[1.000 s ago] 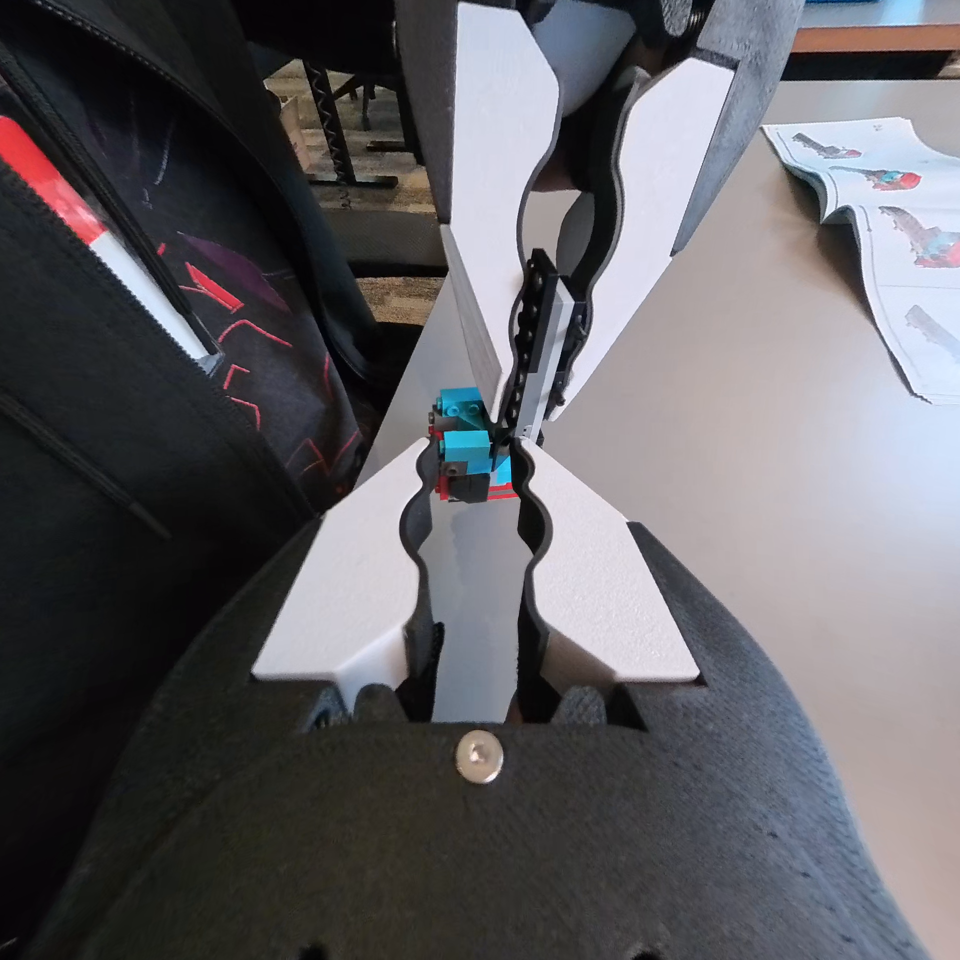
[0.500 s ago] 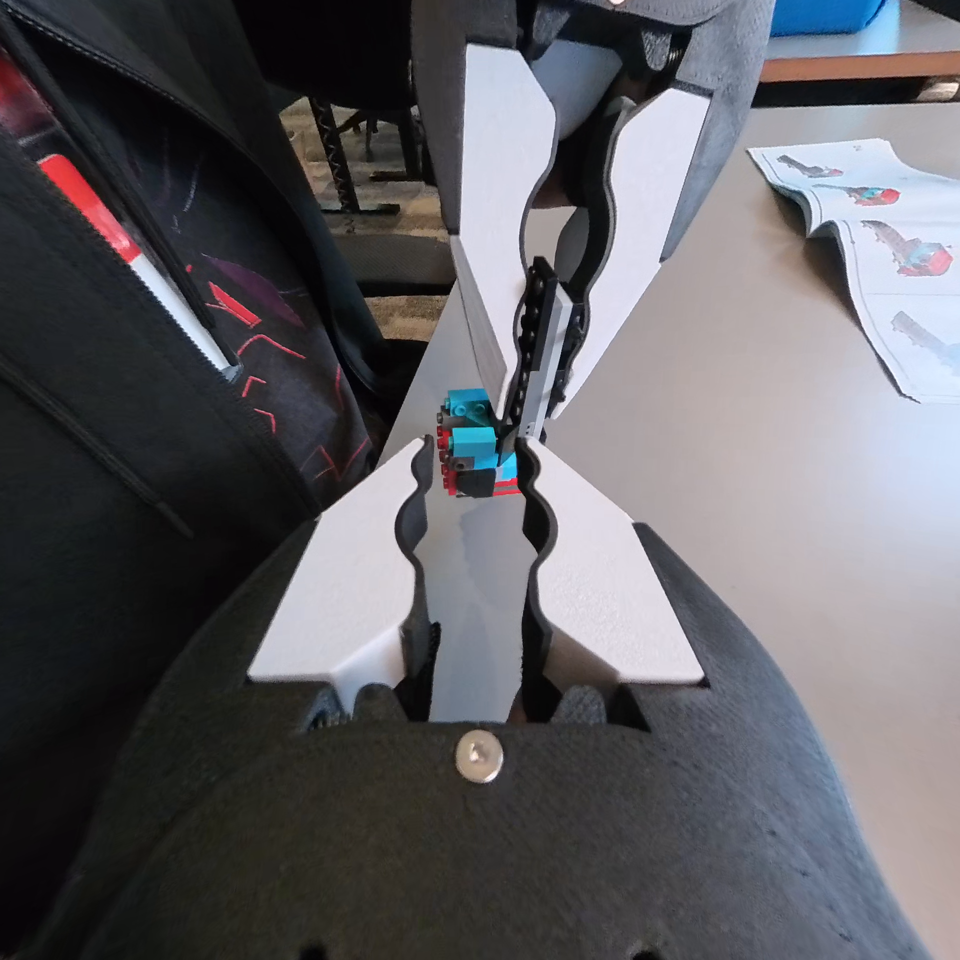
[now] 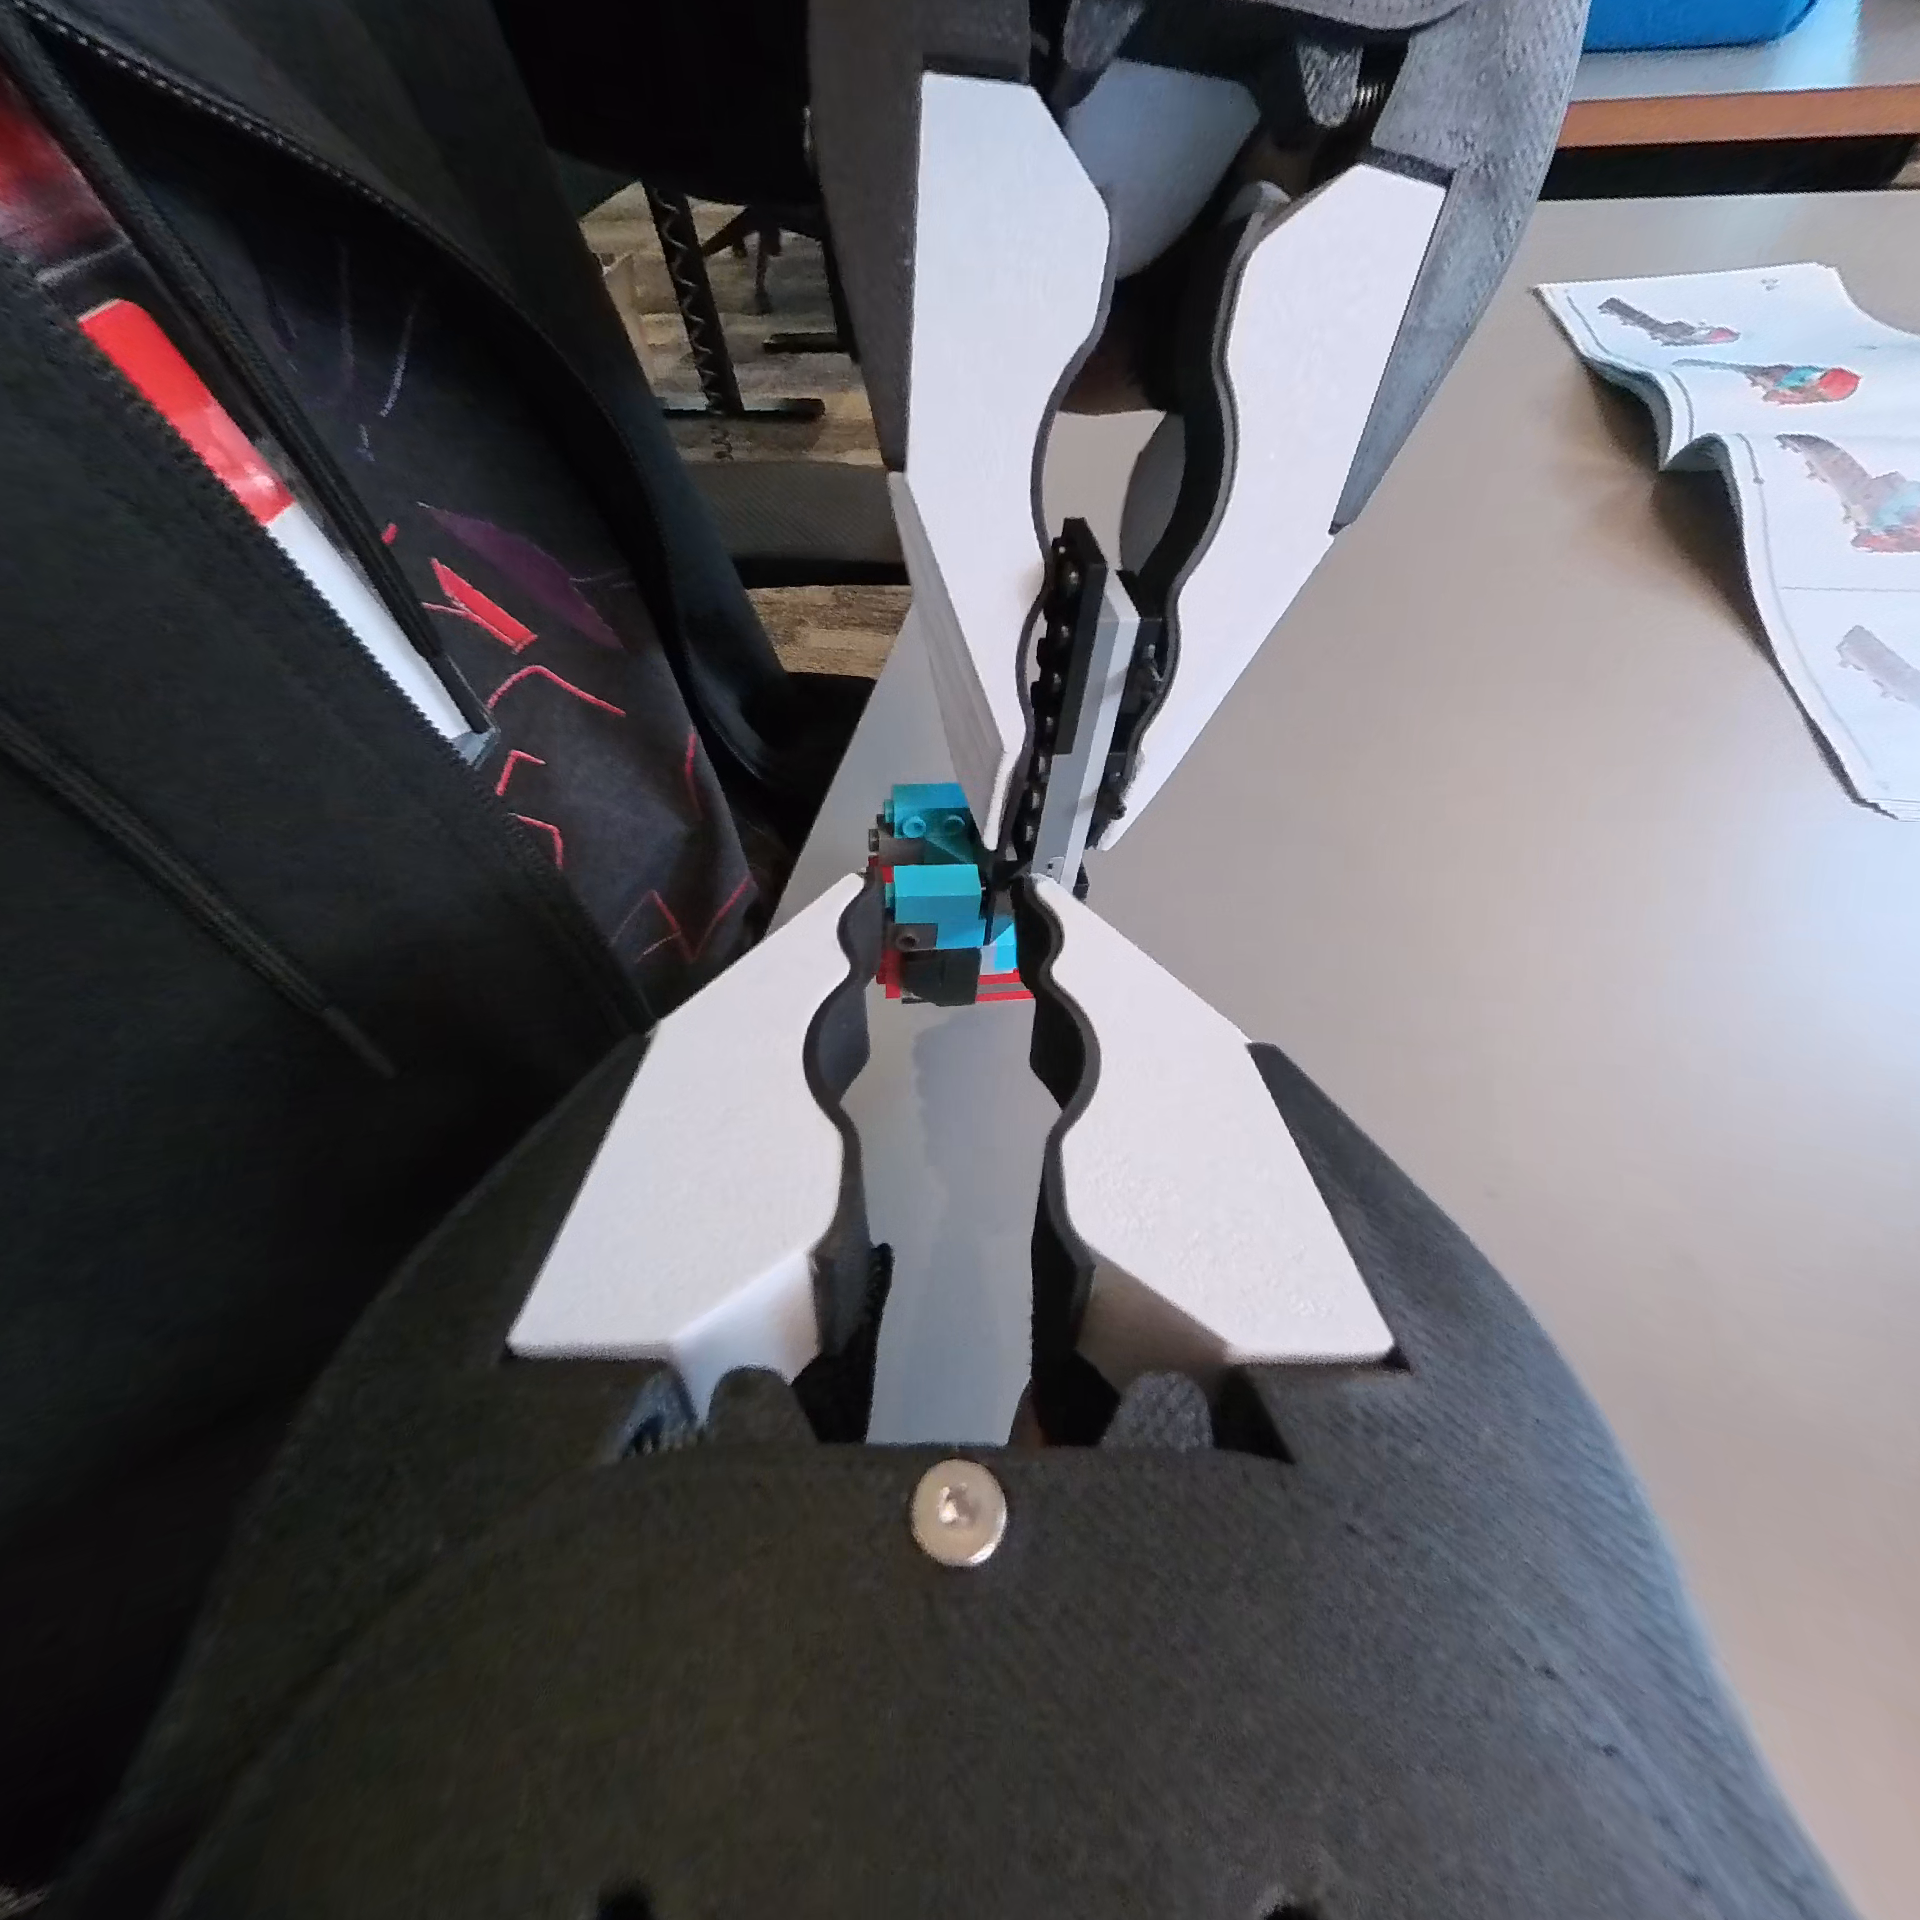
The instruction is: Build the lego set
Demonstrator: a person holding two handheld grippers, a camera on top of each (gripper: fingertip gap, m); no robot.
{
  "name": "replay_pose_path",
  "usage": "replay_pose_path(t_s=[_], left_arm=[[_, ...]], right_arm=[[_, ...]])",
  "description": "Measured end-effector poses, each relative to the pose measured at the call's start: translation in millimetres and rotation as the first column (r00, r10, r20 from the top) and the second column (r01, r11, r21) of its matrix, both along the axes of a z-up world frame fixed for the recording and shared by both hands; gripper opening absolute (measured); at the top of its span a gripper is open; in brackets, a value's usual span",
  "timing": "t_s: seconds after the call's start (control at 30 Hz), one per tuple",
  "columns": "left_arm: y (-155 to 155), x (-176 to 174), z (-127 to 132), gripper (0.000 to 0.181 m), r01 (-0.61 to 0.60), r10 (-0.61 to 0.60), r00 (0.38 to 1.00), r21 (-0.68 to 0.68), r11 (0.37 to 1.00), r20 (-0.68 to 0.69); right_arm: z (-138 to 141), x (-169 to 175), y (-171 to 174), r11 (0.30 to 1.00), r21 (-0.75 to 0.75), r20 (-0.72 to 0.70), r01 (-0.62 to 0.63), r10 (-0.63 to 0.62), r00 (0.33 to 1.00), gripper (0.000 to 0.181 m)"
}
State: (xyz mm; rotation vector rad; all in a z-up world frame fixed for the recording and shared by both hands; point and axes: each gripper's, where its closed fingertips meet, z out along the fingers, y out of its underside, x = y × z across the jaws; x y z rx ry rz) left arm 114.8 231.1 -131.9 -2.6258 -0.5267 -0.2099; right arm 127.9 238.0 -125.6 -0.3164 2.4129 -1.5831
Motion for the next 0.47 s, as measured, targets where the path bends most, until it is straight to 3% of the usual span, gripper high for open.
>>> replay_pose_path(t_s=[0.03, 0.47], left_arm=[[0.1, 0.3, 0.1, 0.019, 0.003, -0.003, 1.000, -0.001, 1.000, -0.002], [-0.2, -1.4, 0.7, 0.018, -0.010, 0.010, 1.000, -0.004, 1.000, -0.010]], right_arm=[[0.0, 0.5, 0.0, 1.000, 0.001, 0.001, -0.003, 0.003, 1.000, 0.026], [0.0, -0.7, -1.8, 1.000, -0.004, -0.032, 0.005, -0.005, 0.999, 0.025]])
